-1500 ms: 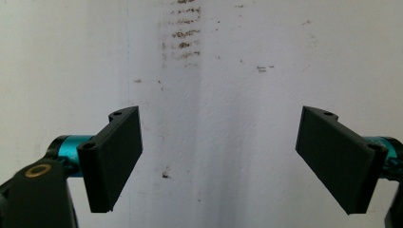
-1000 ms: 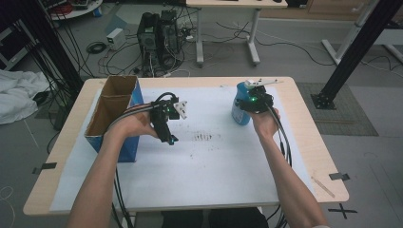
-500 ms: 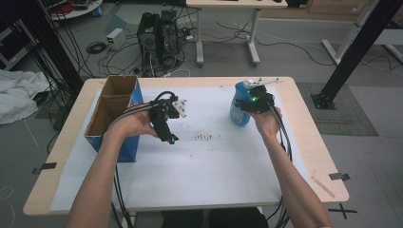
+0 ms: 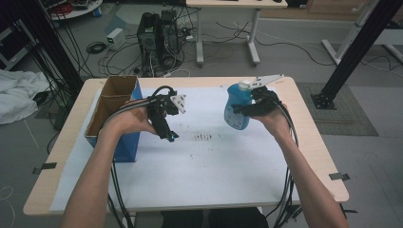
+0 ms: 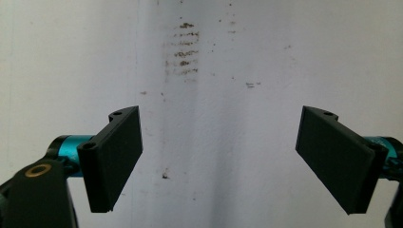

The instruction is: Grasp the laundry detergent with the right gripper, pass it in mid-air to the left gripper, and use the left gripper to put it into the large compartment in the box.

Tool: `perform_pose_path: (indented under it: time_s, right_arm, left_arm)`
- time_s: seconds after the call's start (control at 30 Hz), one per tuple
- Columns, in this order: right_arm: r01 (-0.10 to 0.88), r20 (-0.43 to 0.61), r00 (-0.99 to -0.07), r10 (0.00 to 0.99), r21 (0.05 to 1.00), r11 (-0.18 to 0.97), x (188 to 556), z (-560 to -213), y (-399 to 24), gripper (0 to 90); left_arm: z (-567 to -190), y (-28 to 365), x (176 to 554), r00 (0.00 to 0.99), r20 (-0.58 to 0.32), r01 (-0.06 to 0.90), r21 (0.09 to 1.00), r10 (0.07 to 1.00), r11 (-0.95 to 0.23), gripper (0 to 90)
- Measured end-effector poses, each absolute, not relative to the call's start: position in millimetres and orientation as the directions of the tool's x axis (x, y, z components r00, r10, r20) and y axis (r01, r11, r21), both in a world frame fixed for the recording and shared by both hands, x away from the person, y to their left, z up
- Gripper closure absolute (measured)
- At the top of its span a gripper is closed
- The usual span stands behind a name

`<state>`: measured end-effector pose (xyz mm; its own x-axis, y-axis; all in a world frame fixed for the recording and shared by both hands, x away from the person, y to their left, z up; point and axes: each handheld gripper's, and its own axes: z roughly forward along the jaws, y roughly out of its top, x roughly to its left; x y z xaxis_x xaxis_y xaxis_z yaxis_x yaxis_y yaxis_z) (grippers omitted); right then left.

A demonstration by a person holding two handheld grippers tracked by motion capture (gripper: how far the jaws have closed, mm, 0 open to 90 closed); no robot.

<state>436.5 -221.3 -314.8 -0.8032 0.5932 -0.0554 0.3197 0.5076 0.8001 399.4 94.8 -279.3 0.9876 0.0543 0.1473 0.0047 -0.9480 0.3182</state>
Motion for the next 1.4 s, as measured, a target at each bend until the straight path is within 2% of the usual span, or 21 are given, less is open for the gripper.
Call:
perform_pose_path:
  time_s: [0.2,0.43,0.5,0.57,0.63,0.97,1.27,1.3,1.4]
  right_arm:
    - [0.243,-0.059,-0.878,0.475,0.800,0.549,423,-306,-213,45.2]
    - [0.142,-0.081,-0.948,0.308,0.758,0.637,406,-306,-196,45.3]
    - [0.116,-0.091,-0.955,0.282,0.761,0.638,403,-306,-191,45.3]
    - [0.143,-0.049,-0.960,0.276,0.762,0.631,398,-305,-188,45.3]
    - [0.128,-0.038,-0.970,0.241,0.761,0.636,396,-305,-185,45.3]
    - [-0.008,-0.062,-0.996,0.061,0.762,0.647,389,-310,-169,45.1]
    - [-0.038,-0.062,-0.998,0.014,0.761,0.648,387,-311,-157,45.0]
    - [-0.003,-0.031,-0.999,0.031,0.754,0.657,384,-310,-157,45.0]
    - [-0.026,-0.049,-0.999,0.018,0.764,0.645,386,-309,-154,45.0]
  left_arm:
    - [-256,89,395,0.990,0.138,-0.010,0.316,0.036,-0.949,15.8]
    - [-226,79,389,0.991,0.134,-0.038,0.336,0.007,-0.941,15.8]
    - [-220,75,388,0.992,0.129,-0.046,0.335,-0.003,-0.941,15.9]
    - [-216,71,386,0.993,0.119,-0.045,0.341,-0.005,-0.939,15.9]
    - [-212,67,385,0.994,0.110,-0.050,0.340,-0.013,-0.939,15.8]
    - [-204,39,382,0.997,0.079,-0.025,0.333,0.001,-0.943,15.9]
    - [-211,18,383,0.998,0.057,-0.015,0.307,0.003,-0.951,15.9]
    - [-212,17,384,0.998,0.061,-0.024,0.310,-0.005,-0.950,15.9]
    - [-215,14,385,0.998,0.055,-0.019,0.316,-0.001,-0.949,15.8]
